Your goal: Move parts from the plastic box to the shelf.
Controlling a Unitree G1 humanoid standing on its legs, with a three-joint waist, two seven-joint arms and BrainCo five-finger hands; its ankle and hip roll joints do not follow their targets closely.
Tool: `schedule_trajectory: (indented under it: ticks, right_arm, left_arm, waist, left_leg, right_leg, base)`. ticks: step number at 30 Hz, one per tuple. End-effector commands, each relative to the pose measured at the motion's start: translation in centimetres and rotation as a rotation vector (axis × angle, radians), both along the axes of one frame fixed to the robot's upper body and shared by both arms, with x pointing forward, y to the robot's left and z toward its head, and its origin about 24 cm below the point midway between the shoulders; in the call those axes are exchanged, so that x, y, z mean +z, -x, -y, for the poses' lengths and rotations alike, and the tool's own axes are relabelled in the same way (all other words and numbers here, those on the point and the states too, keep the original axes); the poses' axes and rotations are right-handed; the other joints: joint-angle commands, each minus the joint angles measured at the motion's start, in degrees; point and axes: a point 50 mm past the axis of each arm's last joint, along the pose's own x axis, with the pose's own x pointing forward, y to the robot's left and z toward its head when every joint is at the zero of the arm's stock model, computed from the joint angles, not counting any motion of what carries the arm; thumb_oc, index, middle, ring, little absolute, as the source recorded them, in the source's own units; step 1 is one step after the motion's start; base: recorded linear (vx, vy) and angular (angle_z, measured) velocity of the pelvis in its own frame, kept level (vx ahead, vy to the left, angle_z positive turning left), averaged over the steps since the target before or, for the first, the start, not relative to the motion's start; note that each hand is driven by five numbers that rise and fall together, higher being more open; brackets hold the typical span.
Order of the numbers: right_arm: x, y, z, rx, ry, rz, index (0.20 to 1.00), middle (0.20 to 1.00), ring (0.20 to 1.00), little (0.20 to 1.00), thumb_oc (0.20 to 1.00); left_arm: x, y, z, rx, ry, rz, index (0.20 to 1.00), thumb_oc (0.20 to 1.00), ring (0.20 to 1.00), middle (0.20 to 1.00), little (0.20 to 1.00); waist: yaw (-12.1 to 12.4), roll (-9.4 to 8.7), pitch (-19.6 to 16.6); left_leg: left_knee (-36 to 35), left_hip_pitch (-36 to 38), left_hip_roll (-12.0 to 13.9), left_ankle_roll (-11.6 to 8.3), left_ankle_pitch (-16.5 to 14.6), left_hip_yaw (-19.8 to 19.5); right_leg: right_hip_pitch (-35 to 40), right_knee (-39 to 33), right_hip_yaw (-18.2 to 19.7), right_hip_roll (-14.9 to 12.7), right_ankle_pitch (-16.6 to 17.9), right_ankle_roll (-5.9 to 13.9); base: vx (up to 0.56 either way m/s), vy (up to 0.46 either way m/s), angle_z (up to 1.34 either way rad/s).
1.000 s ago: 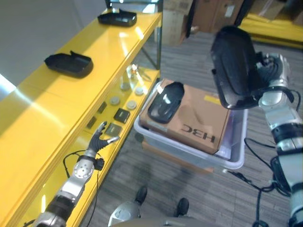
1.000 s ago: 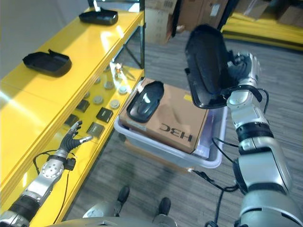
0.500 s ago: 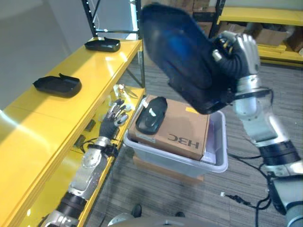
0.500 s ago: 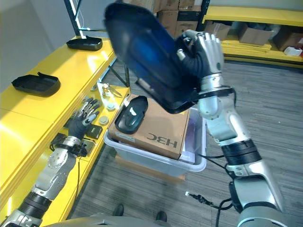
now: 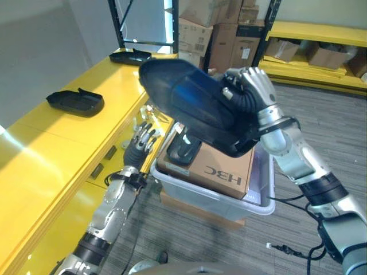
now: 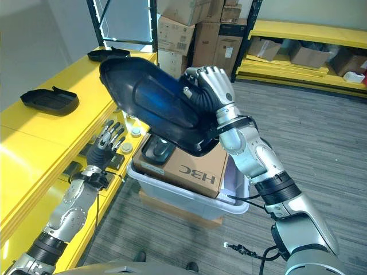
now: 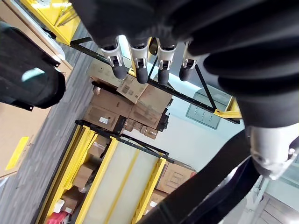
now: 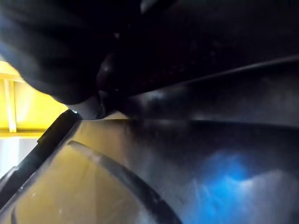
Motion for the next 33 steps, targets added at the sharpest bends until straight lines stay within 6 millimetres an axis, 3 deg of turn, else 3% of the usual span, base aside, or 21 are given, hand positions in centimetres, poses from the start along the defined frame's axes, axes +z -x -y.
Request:
schedule_trajectory:
  ticks: [1,9,20,27,33]
  right_arm:
    - [2.8,0.5,-1.4,0.092,-0.004,0.095,0.2,0.2,0.2,0.2,0.2]
    - [2.5,1.3,-4.7,0.261,0.054,0.047,0.2,0.2,0.2,0.2,0.2]
    - [2.2,2.2,-7.6,0.402,0.151,0.006,0.2,0.2,0.2,0.2,0.2]
    - [2.5,2.5,-8.8,0.415,0.267,0.051,0.2,0.2,0.2,0.2,0.2]
    - [3.3,1.9,-8.7,0.259,0.45,0.242,0.2,0.2,0.2,0.2,0.2]
  left_arm:
    - [2.6,-0.9,0.8,-0.063,-0.029,0.128,1.0,1.0,1.0,1.0,1.0]
    - [2.9,-1.1,1.1,-0.058,-0.069,0.148,1.0,1.0,1.0,1.0,1.0]
    - [2.2,-1.4,0.6,-0.022,-0.14,0.122,1.0,1.0,1.0,1.0,1.0]
    - [2.1,-1.4,0.3,-0.007,-0.178,0.125,1.0,1.0,1.0,1.0,1.0]
    - [2.6,-1.7,-0.4,0.052,-0.221,0.15,1.0,1.0,1.0,1.0,1.0]
  waist:
    - [1.96,-2.58,-4.01]
    - [2.34,-2.74,-3.88]
    - [2.73,-2.75,-3.77]
    - [3.19,-2.8,-3.79]
    - [3.36,-2.72,-3.89]
  left_leg:
    - [-0.46,-0.7,1.95,-1.0,-3.69,1.01]
    - [-0.46,-0.76,1.96,-1.02,-3.77,1.17]
    - [-0.46,-0.66,1.93,-1.05,-3.63,0.91]
    - [-0.46,-0.86,1.91,-1.16,-3.59,0.55]
    - [-0.46,-0.85,1.98,-1.18,-3.73,0.6]
  right_leg:
    - [4.78,0.17,-0.35,-3.1,-7.97,3.31]
    - [4.64,0.17,-0.04,-3.16,-7.94,3.32]
    - [5.0,0.17,-0.28,-3.16,-7.91,3.24]
    - [5.06,0.17,-0.61,-3.18,-7.96,3.23]
    - [5.08,0.17,-0.62,-3.21,-7.99,3.29]
  base:
    - [0.0,0.0,0.0]
    - [0.0,0.0,0.0]
    - [0.0,0.0,0.0]
    - [0.0,0.0,0.0]
    - [0.0,0.001,0.01]
